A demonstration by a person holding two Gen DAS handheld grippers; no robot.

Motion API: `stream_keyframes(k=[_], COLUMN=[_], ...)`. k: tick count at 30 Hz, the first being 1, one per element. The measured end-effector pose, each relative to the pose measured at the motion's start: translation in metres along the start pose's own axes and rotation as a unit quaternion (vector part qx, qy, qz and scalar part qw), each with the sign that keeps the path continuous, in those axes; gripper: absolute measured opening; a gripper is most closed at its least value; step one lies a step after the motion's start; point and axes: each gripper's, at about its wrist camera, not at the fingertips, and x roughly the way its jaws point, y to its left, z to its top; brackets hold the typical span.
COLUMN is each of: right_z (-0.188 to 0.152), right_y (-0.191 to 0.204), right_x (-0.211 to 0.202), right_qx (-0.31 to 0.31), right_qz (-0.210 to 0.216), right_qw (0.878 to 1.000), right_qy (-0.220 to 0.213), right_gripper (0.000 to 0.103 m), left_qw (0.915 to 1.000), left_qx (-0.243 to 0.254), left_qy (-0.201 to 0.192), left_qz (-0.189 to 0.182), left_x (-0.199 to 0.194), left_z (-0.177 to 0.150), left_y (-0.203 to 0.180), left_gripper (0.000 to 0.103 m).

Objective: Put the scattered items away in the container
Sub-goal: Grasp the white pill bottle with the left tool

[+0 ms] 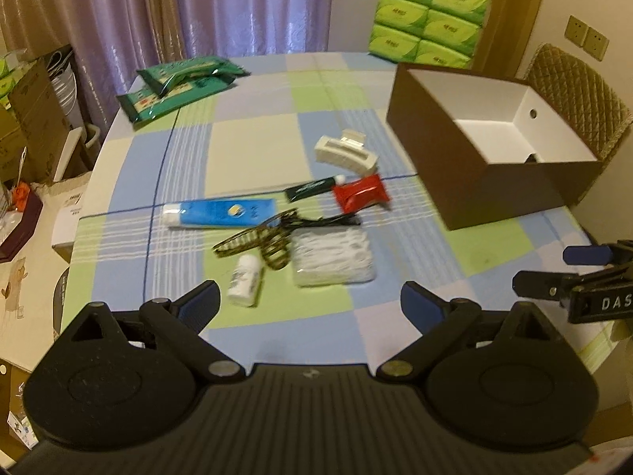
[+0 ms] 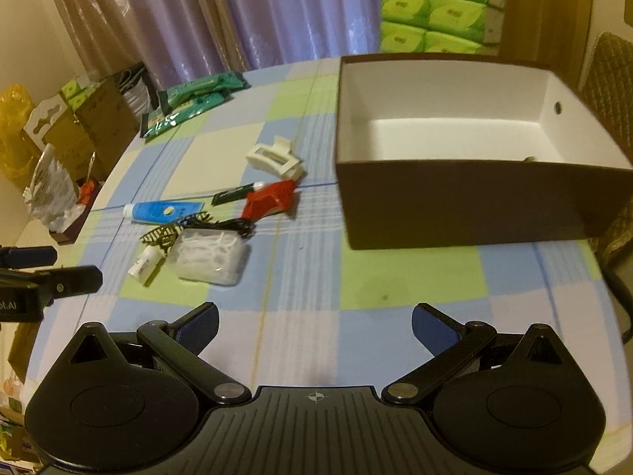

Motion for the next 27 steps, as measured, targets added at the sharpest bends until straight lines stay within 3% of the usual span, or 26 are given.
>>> stream_keyframes(k=[6, 8, 13, 18, 20, 27], right_z=[0.002, 0.003, 0.008, 0.01, 0.012, 0.018], right_y=[0.017, 0.022, 0.037, 0.05, 0.052, 0.054], right_x=[0.025, 0.035, 0.062, 0.081, 0.087, 0.099], right_qx=[0.011, 0.012, 0.016, 0.016, 0.019, 0.037], right_qz=[0.0, -0.002, -0.009, -0.017, -0.02, -0.031], right_qw=[1.0, 1.0, 1.0, 0.999, 0.999, 0.998], right_qy=[0.006, 0.007, 0.015, 0.023, 0.025, 0.03], right_gripper=[0.101, 0.101, 0.101, 0.101, 0.101, 0.101], left_qw=[0.9998, 0.9997, 0.9992, 0.9982, 0.9975, 0.9946], left_qx=[0.012, 0.014, 0.027, 0.042, 0.048, 0.068], left_qy=[0.016, 0.022, 0.029, 0.041, 0.049, 0.065], left_qz=[0.003, 0.002, 0.002, -0.011, -0.019, -0.042], left_x=[0.022, 0.03, 0.051, 0.075, 0.084, 0.111], left_z=[-0.009, -0.011, -0.008, -0.002, 0.0, 0.007], left_y=[0.024, 0.032, 0.047, 0.056, 0.057, 0.059], left_gripper=[0.087, 0.079, 0.074, 0.059, 0.047, 0.033])
